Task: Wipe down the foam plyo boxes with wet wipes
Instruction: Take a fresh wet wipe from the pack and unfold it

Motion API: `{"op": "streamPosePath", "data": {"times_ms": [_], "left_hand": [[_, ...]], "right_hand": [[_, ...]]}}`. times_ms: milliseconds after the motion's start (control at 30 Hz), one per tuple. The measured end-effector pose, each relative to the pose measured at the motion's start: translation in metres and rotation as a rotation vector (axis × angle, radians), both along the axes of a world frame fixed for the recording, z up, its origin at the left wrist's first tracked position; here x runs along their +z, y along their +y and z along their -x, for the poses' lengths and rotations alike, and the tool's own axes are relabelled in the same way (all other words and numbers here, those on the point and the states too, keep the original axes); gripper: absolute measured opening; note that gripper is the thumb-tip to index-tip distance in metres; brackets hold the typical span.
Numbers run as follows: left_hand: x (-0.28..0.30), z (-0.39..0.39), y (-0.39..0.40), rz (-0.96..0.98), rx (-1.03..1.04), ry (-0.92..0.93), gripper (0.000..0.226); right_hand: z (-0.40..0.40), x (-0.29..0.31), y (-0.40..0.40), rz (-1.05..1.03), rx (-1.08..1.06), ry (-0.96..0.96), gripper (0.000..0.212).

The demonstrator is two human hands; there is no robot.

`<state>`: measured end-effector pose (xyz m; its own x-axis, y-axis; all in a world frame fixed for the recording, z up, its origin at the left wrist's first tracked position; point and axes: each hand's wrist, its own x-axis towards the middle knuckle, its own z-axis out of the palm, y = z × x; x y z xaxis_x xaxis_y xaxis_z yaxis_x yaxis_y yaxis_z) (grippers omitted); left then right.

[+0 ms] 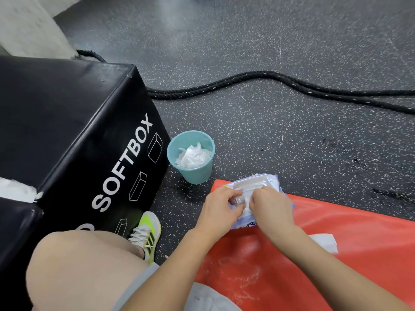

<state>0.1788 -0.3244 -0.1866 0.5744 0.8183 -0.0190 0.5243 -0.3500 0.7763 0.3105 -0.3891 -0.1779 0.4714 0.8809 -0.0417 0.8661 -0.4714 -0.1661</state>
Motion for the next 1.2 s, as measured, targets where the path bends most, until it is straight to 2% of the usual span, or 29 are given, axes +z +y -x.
{"op": "streamPosePath", "data": {"times_ms": [100, 133, 200, 233, 300, 433, 533, 633, 800, 900, 1033, 1200], "left_hand": [[-0.001, -0.001, 0.001, -0.004, -0.001, 0.002, 0.032], [-0.001, -0.001, 0.002, -0.005, -0.001, 0.001, 0.033], [-0.001, -0.001, 0.003, -0.012, -0.003, 0.008, 0.034], [-0.001, -0.001, 0.003, -0.012, -0.004, 0.011, 0.035], [-0.001, -0.001, 0.003, 0.0, -0.001, 0.012, 0.035], [-0.002, -0.002, 0.003, 0.001, 0.002, -0.011, 0.032], [-0.003, -0.004, 0.002, -0.007, 0.005, 0.001, 0.034], [-0.003, -0.005, 0.0, -0.023, -0.015, 0.018, 0.038], [-0.001, -0.007, 0.003, -0.034, -0.012, 0.028, 0.036], [-0.002, -0.008, 0.003, -0.029, -0.006, 0.033, 0.034], [-0.002, -0.007, 0.003, -0.016, -0.001, 0.03, 0.033], [-0.002, -0.006, 0.002, -0.002, 0.002, 0.053, 0.031]], "right_hand": [[0.0, -0.002, 0.007, -0.052, 0.013, -0.05, 0.048], [0.001, 0.005, 0.01, -0.018, 0.024, -0.096, 0.043], [0.001, 0.011, 0.014, 0.107, 0.086, -0.16, 0.015], [0.0, 0.011, 0.015, 0.155, 0.078, -0.134, 0.01], [-0.002, 0.01, 0.015, 0.199, 0.052, -0.056, 0.018], [-0.011, 0.004, 0.013, 0.049, 0.03, 0.04, 0.016], [-0.023, 0.002, 0.008, -0.075, -0.01, 0.298, 0.007], [-0.033, 0.004, 0.006, -0.109, -0.023, 0.554, 0.008], [-0.042, 0.019, 0.006, -0.174, -0.011, 0.884, 0.022], [-0.043, 0.024, 0.006, -0.24, -0.011, 1.019, 0.026], [-0.046, 0.024, 0.006, -0.35, -0.066, 1.177, 0.009], [-0.049, 0.024, 0.004, -0.421, -0.072, 1.279, 0.01]]}}
